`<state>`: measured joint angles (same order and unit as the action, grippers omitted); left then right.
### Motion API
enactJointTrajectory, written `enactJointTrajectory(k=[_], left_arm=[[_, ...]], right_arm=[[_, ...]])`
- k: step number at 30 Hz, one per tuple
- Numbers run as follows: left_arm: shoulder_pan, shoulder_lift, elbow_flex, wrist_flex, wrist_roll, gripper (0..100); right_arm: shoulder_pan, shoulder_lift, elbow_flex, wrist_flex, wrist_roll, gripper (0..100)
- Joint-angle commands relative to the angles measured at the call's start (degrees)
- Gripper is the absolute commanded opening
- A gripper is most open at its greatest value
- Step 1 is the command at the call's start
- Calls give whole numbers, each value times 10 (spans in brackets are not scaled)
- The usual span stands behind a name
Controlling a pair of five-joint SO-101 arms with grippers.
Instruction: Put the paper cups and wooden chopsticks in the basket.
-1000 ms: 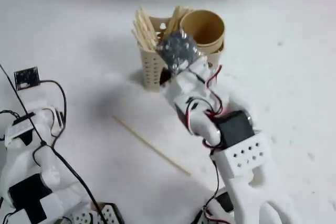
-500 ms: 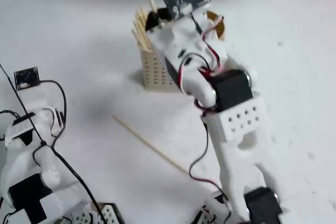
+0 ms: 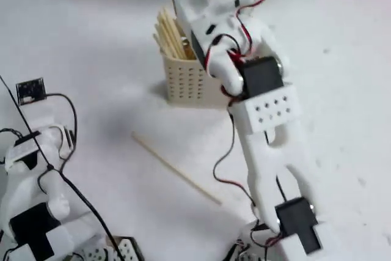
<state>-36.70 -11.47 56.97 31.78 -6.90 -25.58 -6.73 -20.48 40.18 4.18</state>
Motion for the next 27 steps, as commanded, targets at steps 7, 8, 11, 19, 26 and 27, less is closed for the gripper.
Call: enactJointTrajectory(k=[7, 8, 11, 19, 26, 27], left_arm=[[-5, -4, -1, -6, 4, 157], [-5, -4, -1, -6, 4, 157], [-5, -4, -1, -6, 4, 157], [-5, -4, -1, -6, 4, 157], [-5, -4, -1, -6, 4, 157], [-5, -4, -1, -6, 4, 157]], right_arm=[[6, 12, -23, -44, -1, 21], [6, 11, -23, -43, -1, 22], [6, 9, -23, -22, -1, 22], [6, 10, -23, -7, -3, 67], [6, 7, -22, 7, -2, 148], [6, 7, -23, 11, -2, 144]])
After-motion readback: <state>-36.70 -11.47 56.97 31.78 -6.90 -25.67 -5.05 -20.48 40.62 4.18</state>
